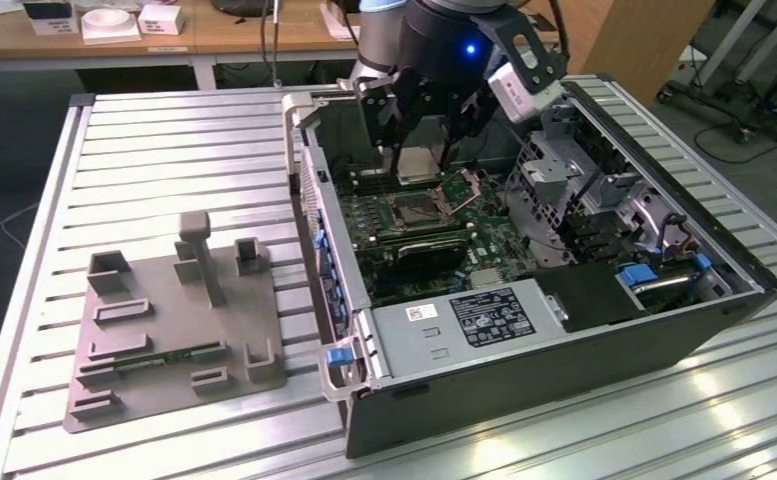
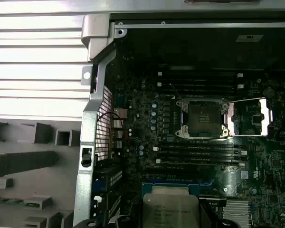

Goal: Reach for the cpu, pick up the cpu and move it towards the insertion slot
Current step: 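Pick up the cpu and move it towards the insertion slot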

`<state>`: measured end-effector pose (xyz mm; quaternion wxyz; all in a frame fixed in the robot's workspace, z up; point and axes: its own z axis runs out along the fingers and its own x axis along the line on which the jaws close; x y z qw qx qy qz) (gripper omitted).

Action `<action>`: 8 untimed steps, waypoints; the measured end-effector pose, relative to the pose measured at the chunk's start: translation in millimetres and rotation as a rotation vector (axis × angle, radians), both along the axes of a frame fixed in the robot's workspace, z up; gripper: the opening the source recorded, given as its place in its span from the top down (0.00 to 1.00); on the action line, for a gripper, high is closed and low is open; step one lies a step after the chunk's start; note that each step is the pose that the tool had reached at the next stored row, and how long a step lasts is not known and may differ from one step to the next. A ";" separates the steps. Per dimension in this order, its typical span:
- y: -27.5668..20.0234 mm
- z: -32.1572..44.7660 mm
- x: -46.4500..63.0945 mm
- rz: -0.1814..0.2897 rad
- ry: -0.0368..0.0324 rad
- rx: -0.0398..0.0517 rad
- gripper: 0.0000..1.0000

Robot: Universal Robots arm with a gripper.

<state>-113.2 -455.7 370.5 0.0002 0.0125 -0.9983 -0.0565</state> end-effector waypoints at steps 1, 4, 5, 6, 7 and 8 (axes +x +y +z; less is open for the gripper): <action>0.0 -0.1 0.9 0.000 -0.0001 0.0002 0.45; 0.0 -0.2 3.5 0.000 0.0000 0.0006 0.45; 0.0 -0.3 4.3 0.000 0.0000 0.0007 0.45; 0.0 -0.4 5.2 0.000 -0.0001 0.0009 0.45; 0.0 -0.4 6.1 0.000 0.0000 0.0010 0.45; 0.0 -0.4 6.9 0.000 0.0000 0.0012 0.45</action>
